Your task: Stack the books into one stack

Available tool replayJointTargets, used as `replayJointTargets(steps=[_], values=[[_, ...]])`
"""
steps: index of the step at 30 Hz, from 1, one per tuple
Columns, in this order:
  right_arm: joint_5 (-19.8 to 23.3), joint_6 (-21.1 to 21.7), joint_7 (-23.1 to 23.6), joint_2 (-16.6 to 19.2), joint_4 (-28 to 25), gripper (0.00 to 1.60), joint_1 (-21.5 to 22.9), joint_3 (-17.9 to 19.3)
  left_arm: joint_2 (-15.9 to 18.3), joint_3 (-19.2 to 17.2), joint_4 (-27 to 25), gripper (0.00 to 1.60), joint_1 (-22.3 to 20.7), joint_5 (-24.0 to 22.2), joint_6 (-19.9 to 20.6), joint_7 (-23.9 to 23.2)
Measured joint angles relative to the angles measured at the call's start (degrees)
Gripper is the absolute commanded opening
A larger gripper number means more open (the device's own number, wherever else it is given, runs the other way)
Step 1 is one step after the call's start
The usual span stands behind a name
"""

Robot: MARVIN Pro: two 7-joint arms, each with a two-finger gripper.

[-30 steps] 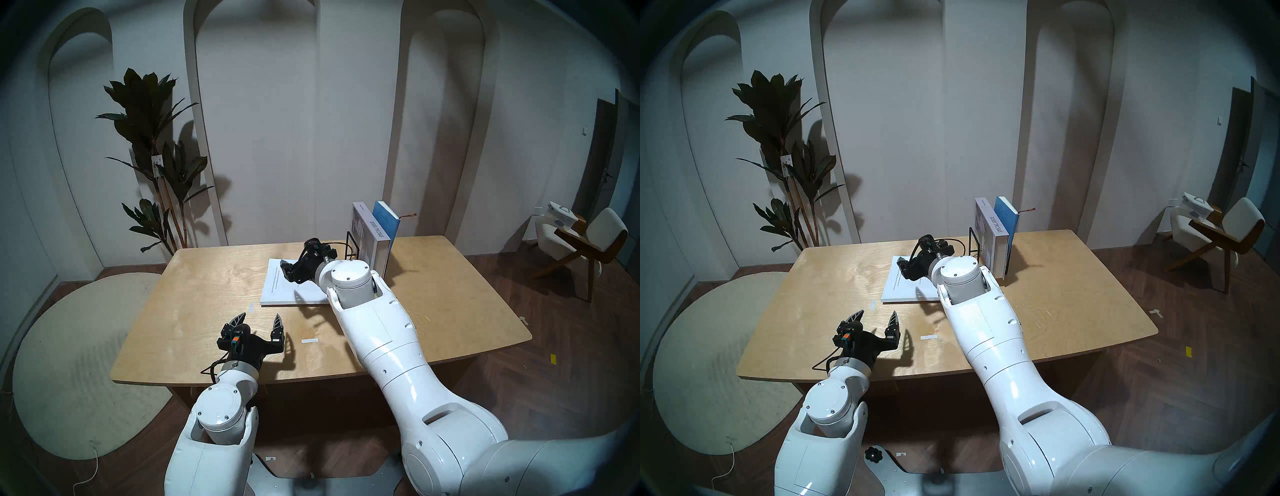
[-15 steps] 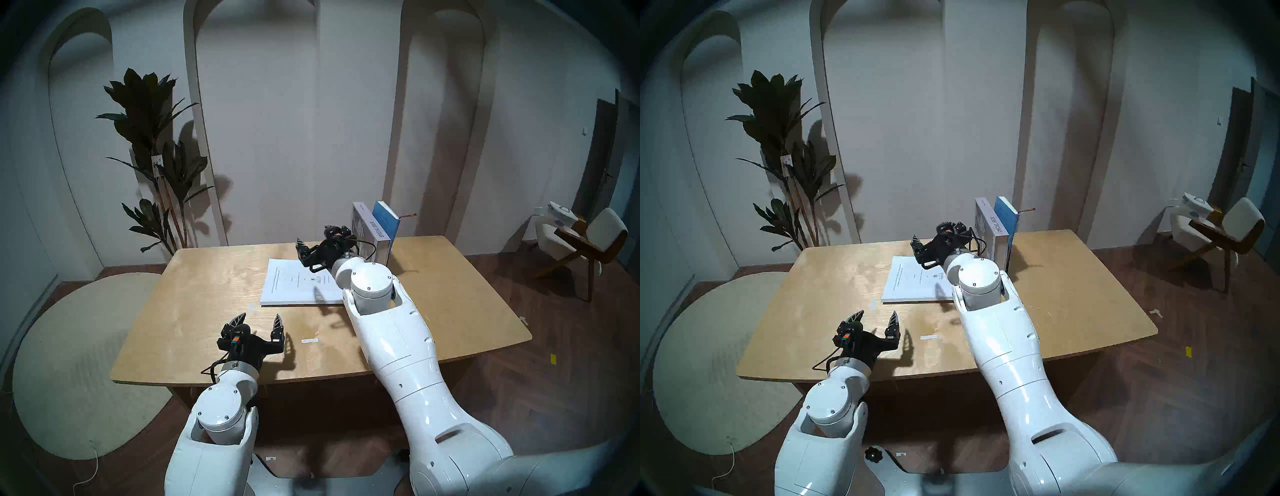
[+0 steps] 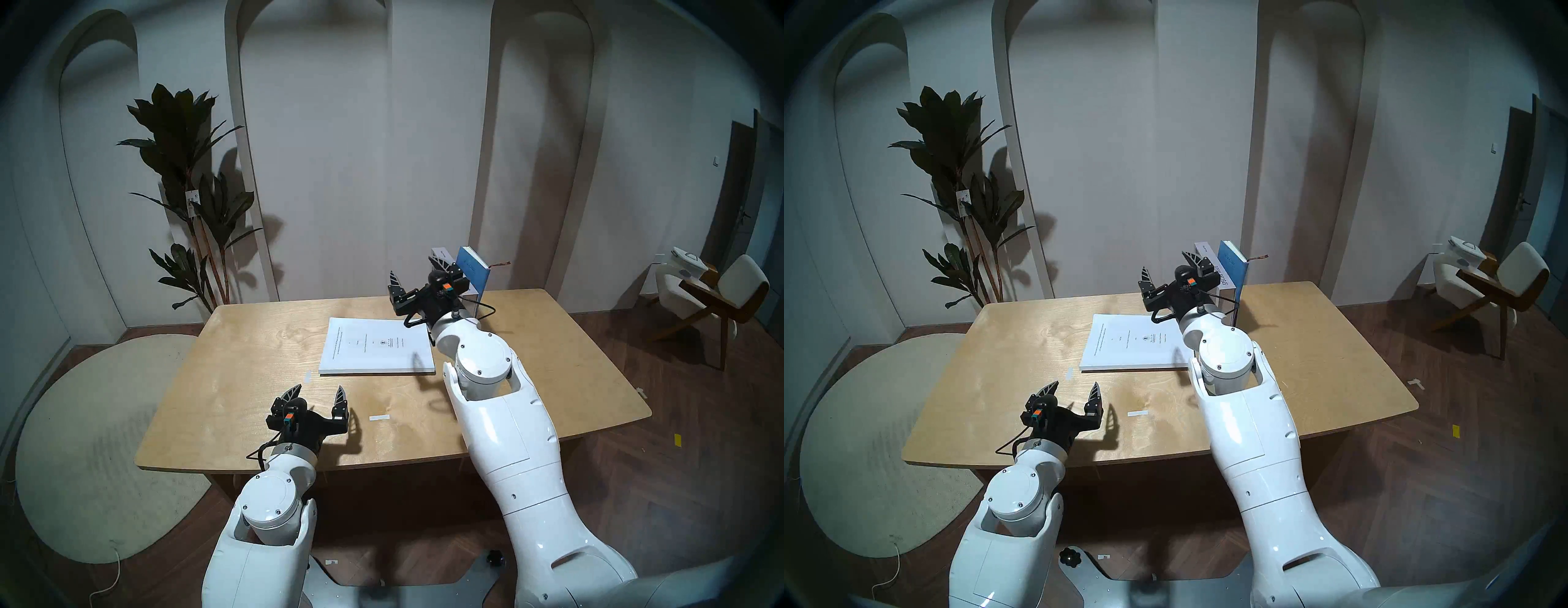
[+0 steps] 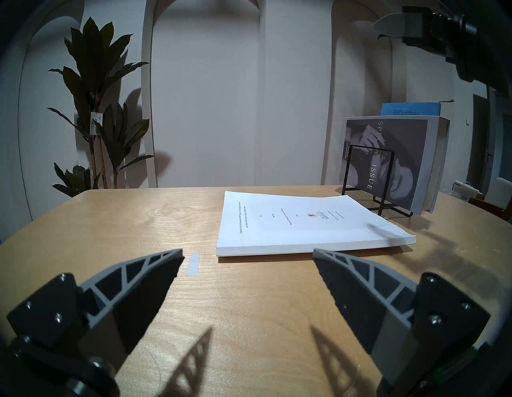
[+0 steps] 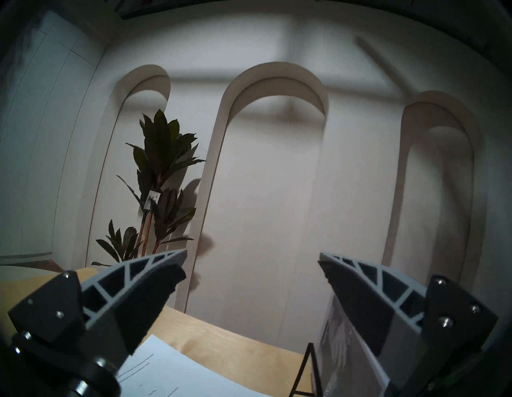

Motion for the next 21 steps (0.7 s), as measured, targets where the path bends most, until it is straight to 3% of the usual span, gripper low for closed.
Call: replayJointTargets(steps=[11, 21], values=[[0.1, -2.8, -4.8, 2.2, -7.7, 1.60, -7.3, 4.8, 0.0, 0.0, 0.2, 1.60, 0.0, 0.0, 0.0, 0.0], [0.9, -3.4, -10.6, 3.5, -14.5, 1.60, -15.0, 13.1, 0.0, 0.0, 0.3, 1.60, 0.0, 0.0, 0.0, 0.0]])
